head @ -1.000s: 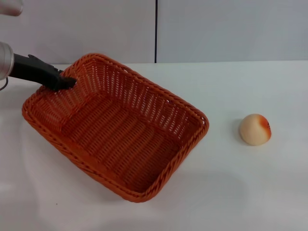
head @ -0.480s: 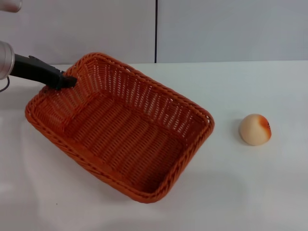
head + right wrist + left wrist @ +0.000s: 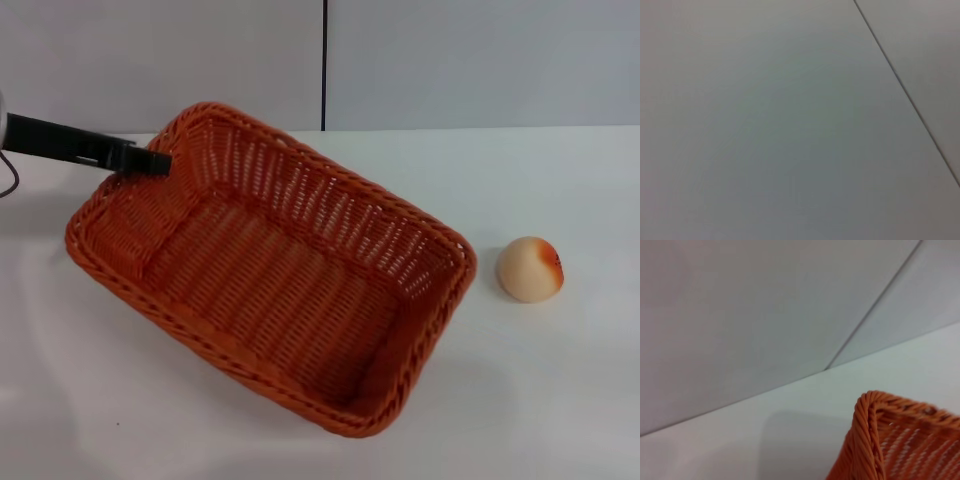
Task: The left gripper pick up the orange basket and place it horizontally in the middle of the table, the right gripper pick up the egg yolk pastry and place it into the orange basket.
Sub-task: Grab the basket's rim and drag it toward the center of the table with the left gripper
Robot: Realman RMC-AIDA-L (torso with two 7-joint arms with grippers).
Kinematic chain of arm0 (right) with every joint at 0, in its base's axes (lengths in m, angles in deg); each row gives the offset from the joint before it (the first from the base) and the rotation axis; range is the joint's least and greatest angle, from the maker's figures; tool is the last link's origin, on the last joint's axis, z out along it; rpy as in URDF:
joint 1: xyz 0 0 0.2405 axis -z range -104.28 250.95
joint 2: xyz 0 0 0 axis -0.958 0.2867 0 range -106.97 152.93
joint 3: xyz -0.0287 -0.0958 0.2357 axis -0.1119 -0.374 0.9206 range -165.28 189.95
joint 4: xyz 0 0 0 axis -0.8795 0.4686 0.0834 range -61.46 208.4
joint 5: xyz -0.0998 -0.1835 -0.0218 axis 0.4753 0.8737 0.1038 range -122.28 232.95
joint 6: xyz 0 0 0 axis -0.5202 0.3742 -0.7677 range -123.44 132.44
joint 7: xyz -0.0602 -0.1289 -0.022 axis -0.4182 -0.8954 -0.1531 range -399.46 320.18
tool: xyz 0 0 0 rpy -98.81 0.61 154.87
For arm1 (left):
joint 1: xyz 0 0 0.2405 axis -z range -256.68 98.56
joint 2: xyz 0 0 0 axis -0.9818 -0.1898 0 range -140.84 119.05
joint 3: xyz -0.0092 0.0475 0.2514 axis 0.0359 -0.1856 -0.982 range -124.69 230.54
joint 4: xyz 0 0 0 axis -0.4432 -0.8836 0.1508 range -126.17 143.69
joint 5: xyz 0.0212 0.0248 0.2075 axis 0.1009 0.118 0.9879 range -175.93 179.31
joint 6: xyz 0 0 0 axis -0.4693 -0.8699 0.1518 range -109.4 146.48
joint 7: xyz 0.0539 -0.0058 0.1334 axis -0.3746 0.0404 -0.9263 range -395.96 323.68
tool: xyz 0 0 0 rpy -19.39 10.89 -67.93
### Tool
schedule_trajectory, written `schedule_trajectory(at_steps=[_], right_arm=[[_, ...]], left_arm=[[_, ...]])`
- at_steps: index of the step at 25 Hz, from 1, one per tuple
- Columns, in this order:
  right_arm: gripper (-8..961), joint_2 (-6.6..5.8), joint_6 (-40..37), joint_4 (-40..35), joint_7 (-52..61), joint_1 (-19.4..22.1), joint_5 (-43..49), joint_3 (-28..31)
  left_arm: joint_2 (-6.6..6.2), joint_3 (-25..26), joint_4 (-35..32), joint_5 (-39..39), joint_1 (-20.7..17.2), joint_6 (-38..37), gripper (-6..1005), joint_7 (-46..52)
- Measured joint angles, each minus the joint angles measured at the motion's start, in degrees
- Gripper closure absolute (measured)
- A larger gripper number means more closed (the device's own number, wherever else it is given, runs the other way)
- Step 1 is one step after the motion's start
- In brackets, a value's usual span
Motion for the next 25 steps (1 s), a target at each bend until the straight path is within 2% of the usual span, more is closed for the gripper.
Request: schedule_trajectory(at_steps=[6, 8, 13, 16, 17, 19, 20, 25], right_arm=[[227, 0.0, 0.0, 0.0, 0.0, -0.3, 0.0, 0.0], [227, 0.0, 0.0, 0.1, 0.0, -0.5, 0.0, 0.0], [227, 0.17, 0.0, 0.2, 0.0, -0.5, 0.0, 0.0], [227, 0.29, -0.1, 0.2, 0.0, -0.5, 0.0, 0.0], [227, 0.36, -0.1, 0.2, 0.0, -0.6, 0.1, 0.0], [227, 0.43, -0.2, 0.2, 0.0, -0.8, 0.1, 0.0], [227, 0.45, -0.2, 0.2, 0.1, -1.0, 0.1, 0.0], [227, 0.45, -0.1, 0.1, 0.2, -1.4, 0.1, 0.0]], left_arm=[[-0.45, 5.7, -0.1, -4.9, -1.7, -3.3, 828, 0.3], [-0.72, 8.1, -0.1, -5.3, -3.3, -3.8, 828, 1.5], [-0.73, 10.3, -0.1, -7.2, -6.1, -4.0, 827, 2.4], [-0.73, 10.3, -0.1, -7.2, -6.1, -4.0, 819, 2.4], [-0.69, 11.7, -0.1, -9.8, -8.1, -4.4, 817, 2.5], [-0.69, 11.7, -0.1, -9.8, -8.1, -4.4, 812, 2.5], [0.16, 12.8, 0.0, -18.6, -13.6, -5.1, 809, 3.0], [0.61, 12.9, 3.2, -22.1, -16.8, -3.9, 796, 2.5]])
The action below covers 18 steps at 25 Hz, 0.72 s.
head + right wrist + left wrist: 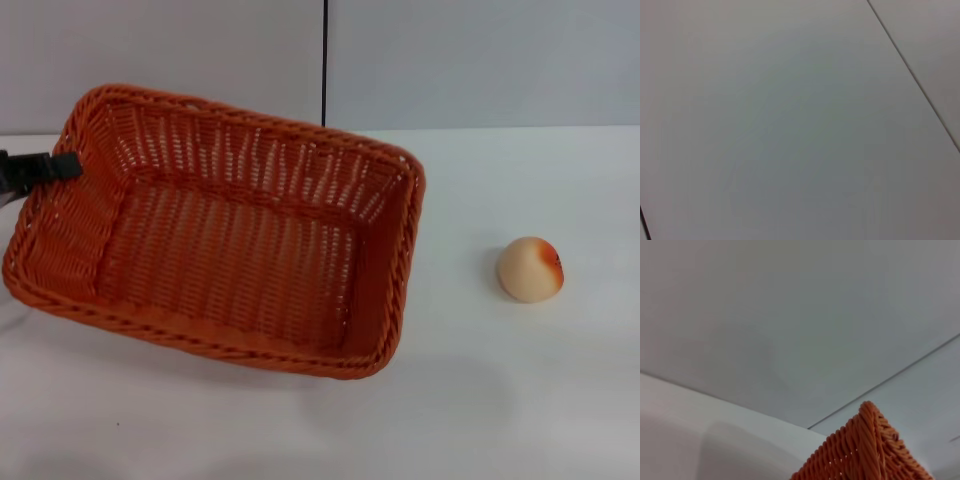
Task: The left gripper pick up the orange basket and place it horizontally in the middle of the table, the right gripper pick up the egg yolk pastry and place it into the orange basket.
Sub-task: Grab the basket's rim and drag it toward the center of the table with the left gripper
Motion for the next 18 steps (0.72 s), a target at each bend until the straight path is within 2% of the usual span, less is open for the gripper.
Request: schedule_trajectory(at_steps=[7, 10, 18], right_arm=[[227, -0.05, 0.1, 0.9, 0.0, -0.3, 0.0, -0.3], [227, -0.14, 0.1, 1.3, 0.0, -0.3, 0.0, -0.7], [227, 0.05, 0.1, 1.4, 0.2, -0.2, 0.0, -0.8]], left_arm=[[0.43, -0.3, 4.5, -3.7, -2.2, 2.0, 779, -1.1], [0.46, -3.0, 8.3, -8.2, -3.8, 4.7, 771, -2.9], [0.16, -4.2, 11.7, -8.8, -5.1, 6.0, 751, -5.3]])
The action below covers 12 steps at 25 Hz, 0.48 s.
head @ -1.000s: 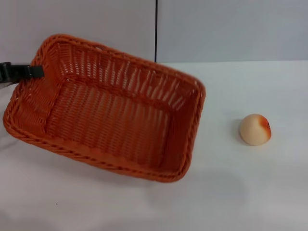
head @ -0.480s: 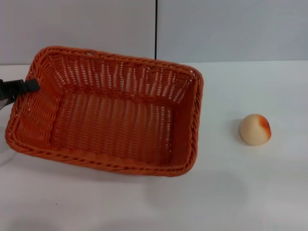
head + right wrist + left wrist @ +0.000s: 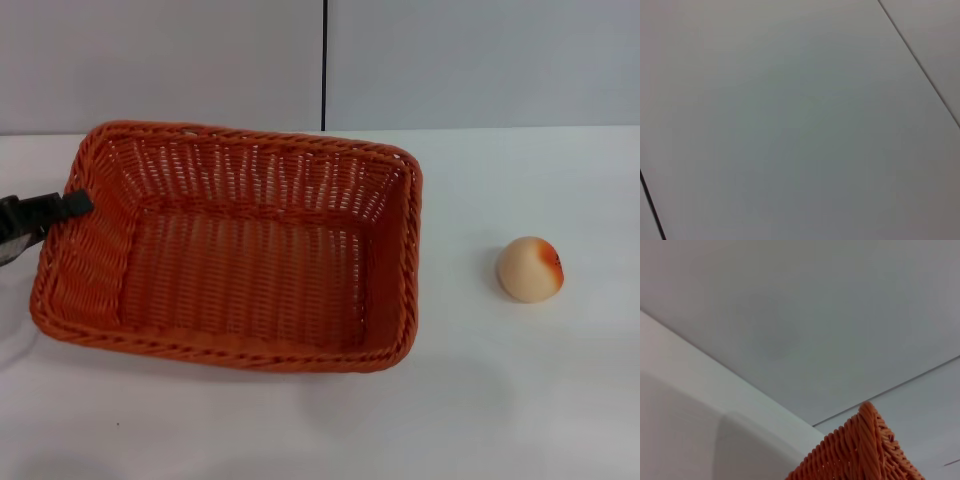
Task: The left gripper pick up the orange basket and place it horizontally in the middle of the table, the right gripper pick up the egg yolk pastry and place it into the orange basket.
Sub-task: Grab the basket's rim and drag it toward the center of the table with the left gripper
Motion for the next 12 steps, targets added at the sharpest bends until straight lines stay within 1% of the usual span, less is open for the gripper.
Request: schedule_trajectory(at_steps=[9, 10, 12], right_arm=[[227, 0.04, 0.2, 0.0, 0.1, -0.3, 0.0, -1.3], [227, 0.03, 0.2, 0.0, 0.1, -0.5, 0.0, -1.4], [227, 0.03, 0.3, 0.0, 0.1, -0.6, 0.0, -1.5]], left_arm=[[-0.26, -0.5, 0.1, 0.4, -0.9, -1.6, 728, -1.6], [-0.44, -1.3, -0.2, 0.5, -1.2, -3.2, 725, -2.7], [-0.55, -1.6, -0.4, 0.6, -1.2, -3.5, 720, -2.8]])
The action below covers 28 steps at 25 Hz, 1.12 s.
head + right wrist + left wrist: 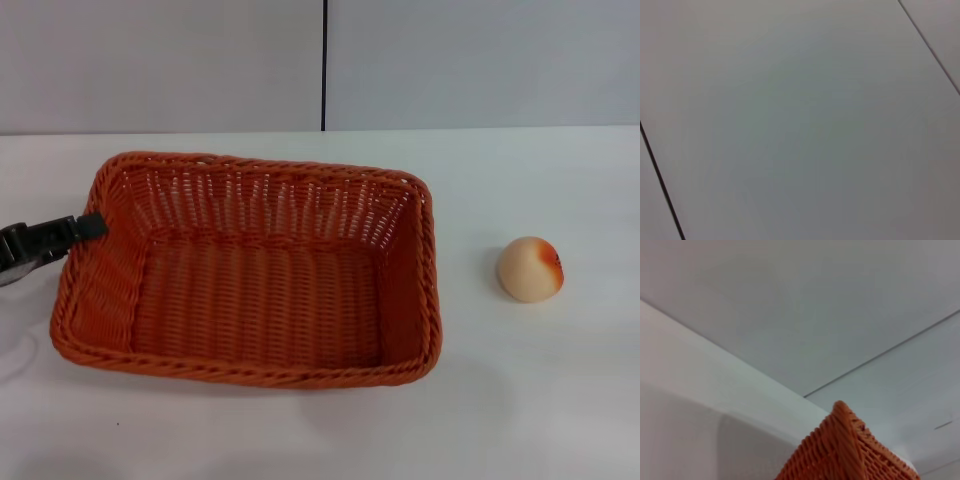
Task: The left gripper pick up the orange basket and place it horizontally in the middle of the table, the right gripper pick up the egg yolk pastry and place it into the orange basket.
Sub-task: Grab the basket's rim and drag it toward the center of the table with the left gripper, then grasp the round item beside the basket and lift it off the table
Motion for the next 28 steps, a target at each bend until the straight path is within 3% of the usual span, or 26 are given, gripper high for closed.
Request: schedule_trajectory(at_steps=[2, 9, 10, 11, 12, 13, 15, 16, 18, 19, 21, 22, 23, 24, 26, 27, 28], right_arm=[[226, -0.03, 0.2, 0.0, 0.0, -0.1, 0.0, -0.2], [226, -0.34, 0.4, 0.0, 0.0, -0.2, 0.1, -0.7], [226, -0.4, 0.5, 0.0, 0.0, -0.2, 0.1, -0.7], [226, -0.47, 0.7, 0.0, 0.0, -0.2, 0.1, -0.8], [226, -0.58, 0.9, -0.1, 0.0, -0.2, 0.1, -1.0], [226, -1.03, 1.5, -0.2, 0.1, -0.3, 0.1, -2.1], [226, -1.37, 1.8, -0.2, 0.9, -0.3, 0.1, -3.2], [226, -1.72, 1.9, -0.4, 2.1, -0.3, 0.1, -4.4], [226, -2.79, 1.4, -3.1, 11.5, 0.2, 0.1, -10.6], [226, -2.79, 1.4, -3.1, 11.5, 0.2, 0.1, -10.6], [226, -3.35, 0.5, -6.5, 19.2, 0.9, 0.3, -16.1], [226, -3.73, -0.2, -8.7, 23.6, 1.4, 0.5, -19.3], [226, -5.1, -1.6, -13.6, 33.4, 2.2, 2.8, -25.4], [226, -5.1, -1.6, -13.6, 33.4, 2.2, 2.8, -25.4], [226, -7.52, -3.5, -18.1, 43.3, 2.5, 7.9, -30.4], [226, -9.18, -5.2, -20.3, 48.8, 2.2, 11.8, -32.4], [226, -11.94, -10.1, -24.3, 56.9, 0.4, 21.4, -33.6]], left_arm=[[-0.17, -0.3, -0.2, 0.6, 0.0, -0.2, 715, 0.2], [-1.72, -0.1, -0.5, 3.1, 0.2, -1.1, 511, 1.0], [-2.22, -0.1, -0.5, 3.4, 0.3, -1.2, 482, 1.0], [-3.8, -0.2, -0.2, 4.8, 0.7, -0.7, 452, -0.4], [-3.8, -0.2, -0.2, 4.8, 0.7, -0.7, 423, -0.4], [-4.73, 0.2, 0.2, 5.6, 1.0, -0.3, 394, -1.8], [-5.43, 1.8, 0.6, 5.9, 1.3, 0.1, 297, -3.6], [-5.43, 1.8, 0.6, 5.9, 1.3, 0.1, 249, -3.6], [-5.23, 12.5, 0.2, 5.0, 2.3, 1.1, 200, -10.7], [-5.23, 12.5, 0.2, 5.0, 2.3, 1.1, 200, -10.7], [-5.23, 12.5, 0.2, 5.0, 2.3, 1.1, 200, -10.7], [-3.1, 20.0, 0.6, 0.1, 3.1, 1.2, 200, -19.8], [-0.89, 22.3, 1.0, -4.7, 3.3, 2.3, 200, -27.0], [-0.49, 22.5, 1.1, -5.8, 3.3, 2.6, 200, -28.6], [0.36, 22.8, 2.6, -9.1, 3.4, 3.5, 200, -32.8], [0.41, 22.8, 4.5, -11.1, 3.7, 3.7, 200, -35.1], [0.26, 22.8, 6.9, -12.4, 4.1, 3.7, 200, -37.2]])
